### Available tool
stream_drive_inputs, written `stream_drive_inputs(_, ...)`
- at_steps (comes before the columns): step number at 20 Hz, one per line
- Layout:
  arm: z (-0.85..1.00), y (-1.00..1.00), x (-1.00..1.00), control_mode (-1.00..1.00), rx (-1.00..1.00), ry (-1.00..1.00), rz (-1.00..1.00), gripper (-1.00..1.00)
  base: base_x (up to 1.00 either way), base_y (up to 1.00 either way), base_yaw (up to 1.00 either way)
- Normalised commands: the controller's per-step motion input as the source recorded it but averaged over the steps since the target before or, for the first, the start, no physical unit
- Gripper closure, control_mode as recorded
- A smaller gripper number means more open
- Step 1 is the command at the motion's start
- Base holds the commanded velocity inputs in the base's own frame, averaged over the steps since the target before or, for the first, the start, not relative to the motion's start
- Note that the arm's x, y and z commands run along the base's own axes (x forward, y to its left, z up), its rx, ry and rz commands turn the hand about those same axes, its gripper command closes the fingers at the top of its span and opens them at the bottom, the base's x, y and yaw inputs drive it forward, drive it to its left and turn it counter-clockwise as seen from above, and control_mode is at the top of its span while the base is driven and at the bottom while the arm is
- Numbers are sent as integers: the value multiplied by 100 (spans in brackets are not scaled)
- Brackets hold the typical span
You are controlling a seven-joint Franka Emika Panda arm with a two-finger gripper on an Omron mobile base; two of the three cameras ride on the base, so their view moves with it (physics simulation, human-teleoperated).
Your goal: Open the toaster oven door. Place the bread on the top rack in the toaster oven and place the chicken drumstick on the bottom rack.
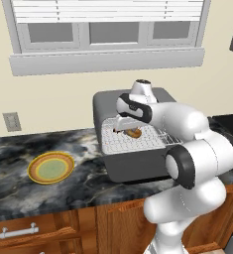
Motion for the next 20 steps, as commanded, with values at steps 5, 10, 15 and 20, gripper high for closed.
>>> stream_drive_inputs(5, -6, -8, -4, -100, 1, 0, 0, -100, 0, 0, 0)
stream_drive_inputs(10, 0, -4, -20, -100, 2, 0, 0, -100, 0, 0, 0)
stream_drive_inputs(15, 11, 0, -12, -100, 0, 0, 0, -100, 0, 0, 0)
stream_drive_inputs(20, 29, -1, -36, -100, 0, -3, -3, -100, 0, 0, 0)
